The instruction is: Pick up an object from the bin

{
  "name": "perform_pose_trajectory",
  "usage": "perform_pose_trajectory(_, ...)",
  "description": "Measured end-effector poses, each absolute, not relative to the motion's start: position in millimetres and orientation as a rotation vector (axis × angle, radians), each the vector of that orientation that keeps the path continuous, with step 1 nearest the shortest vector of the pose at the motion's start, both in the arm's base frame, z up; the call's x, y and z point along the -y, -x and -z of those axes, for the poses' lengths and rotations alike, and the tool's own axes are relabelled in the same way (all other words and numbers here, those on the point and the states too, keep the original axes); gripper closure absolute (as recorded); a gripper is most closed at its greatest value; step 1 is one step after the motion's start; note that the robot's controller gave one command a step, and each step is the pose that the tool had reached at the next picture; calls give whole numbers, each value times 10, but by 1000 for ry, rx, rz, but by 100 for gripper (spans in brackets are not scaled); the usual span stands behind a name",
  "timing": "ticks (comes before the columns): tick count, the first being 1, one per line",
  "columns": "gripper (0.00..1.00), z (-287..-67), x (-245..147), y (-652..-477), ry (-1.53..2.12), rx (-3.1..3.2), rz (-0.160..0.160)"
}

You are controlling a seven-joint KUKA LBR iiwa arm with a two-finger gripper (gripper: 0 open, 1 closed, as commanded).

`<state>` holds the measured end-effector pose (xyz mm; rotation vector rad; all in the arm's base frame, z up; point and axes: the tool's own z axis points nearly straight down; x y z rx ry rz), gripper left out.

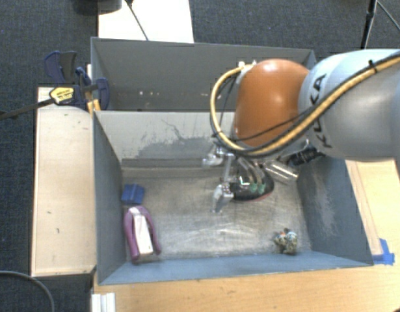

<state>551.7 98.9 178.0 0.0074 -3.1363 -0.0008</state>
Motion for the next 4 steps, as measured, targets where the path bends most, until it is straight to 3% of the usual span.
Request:
perform_pose_trajectory(1, 0, -889, 23, -5529, 70, 3137, -5)
perform_pose_trajectory(2, 0, -884, 534, -5756, -231, 3139, -3)
perform_pose_trajectory(3, 100, -885, 514, -5755, -227, 3139, 0)
perform_pose_trajectory(4, 100, -2134, 457, -5646, -235, 3142, -2)
